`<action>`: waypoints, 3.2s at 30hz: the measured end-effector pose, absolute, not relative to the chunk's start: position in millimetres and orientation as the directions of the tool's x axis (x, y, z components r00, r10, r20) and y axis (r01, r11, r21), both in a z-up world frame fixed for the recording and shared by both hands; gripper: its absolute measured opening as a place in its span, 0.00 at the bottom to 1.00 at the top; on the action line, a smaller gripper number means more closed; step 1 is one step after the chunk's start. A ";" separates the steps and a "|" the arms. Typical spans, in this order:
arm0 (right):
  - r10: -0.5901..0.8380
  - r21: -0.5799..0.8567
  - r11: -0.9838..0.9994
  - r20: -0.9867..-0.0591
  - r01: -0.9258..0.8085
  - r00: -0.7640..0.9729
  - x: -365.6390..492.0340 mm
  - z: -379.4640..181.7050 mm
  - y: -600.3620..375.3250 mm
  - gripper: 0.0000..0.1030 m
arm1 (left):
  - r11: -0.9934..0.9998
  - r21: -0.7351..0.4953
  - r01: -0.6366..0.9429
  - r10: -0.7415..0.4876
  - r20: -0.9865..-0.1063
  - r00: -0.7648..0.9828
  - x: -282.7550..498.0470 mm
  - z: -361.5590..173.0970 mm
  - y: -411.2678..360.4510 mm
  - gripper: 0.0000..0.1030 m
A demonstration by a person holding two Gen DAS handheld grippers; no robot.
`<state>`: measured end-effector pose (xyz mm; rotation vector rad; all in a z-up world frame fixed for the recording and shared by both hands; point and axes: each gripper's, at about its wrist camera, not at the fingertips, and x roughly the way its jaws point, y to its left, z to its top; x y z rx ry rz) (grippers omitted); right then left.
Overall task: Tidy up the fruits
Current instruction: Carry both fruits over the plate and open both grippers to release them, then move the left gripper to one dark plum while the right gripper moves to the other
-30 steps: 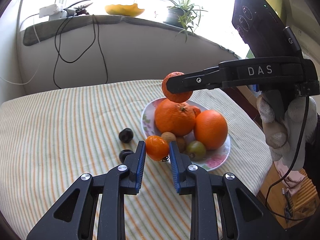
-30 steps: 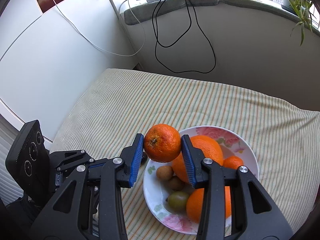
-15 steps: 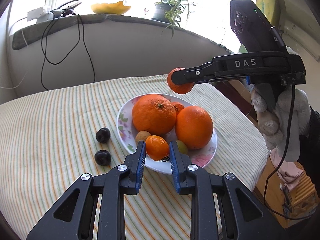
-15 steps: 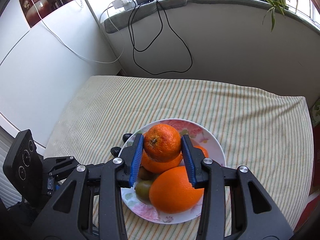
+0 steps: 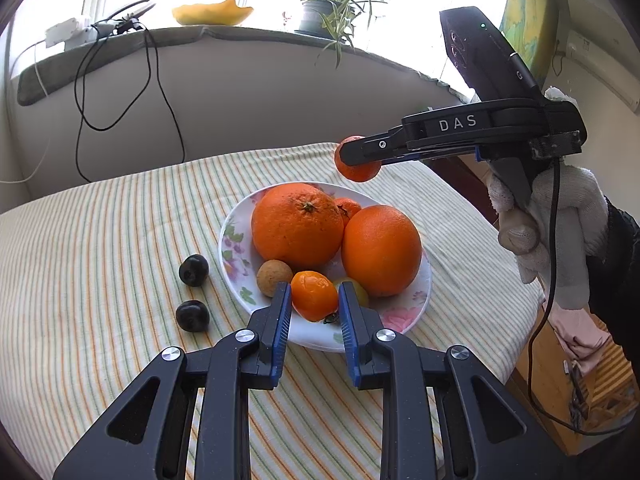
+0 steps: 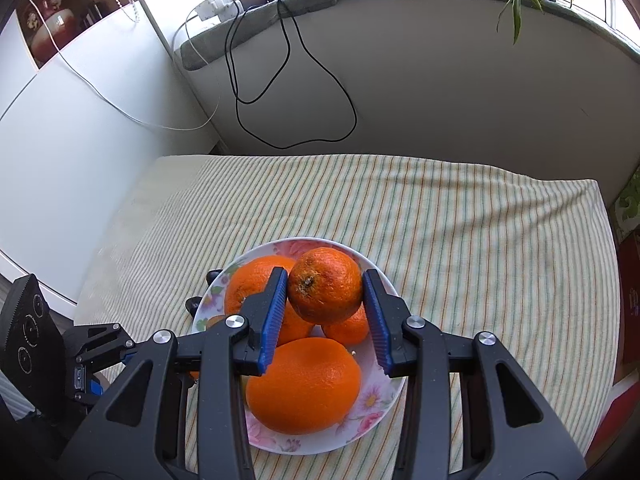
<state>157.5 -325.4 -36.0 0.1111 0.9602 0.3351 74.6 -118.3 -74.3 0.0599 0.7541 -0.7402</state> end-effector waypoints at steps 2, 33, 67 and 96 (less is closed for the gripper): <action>0.327 0.241 0.944 -0.785 -0.226 0.526 159.0 -37.6 -327.7 0.39 | 0.749 -0.203 0.631 -0.588 -0.643 0.491 74.8 -74.8 -118.7 0.22; 0.326 0.248 0.944 -0.798 -0.218 0.506 176.4 -59.0 -326.2 0.58 | 0.763 -0.197 0.616 -0.573 -0.648 0.502 83.2 -77.7 -120.6 0.46; 0.329 0.172 0.939 -0.696 -0.298 0.638 112.4 -15.5 -280.3 0.65 | 0.783 -0.182 0.595 -0.558 -0.627 0.543 82.8 -68.2 -78.7 0.46; 0.423 0.190 0.884 -0.712 -0.427 0.560 46.1 -60.0 -175.5 0.46 | 0.734 -0.190 0.652 -0.582 -0.669 0.461 139.2 -78.3 -24.1 0.33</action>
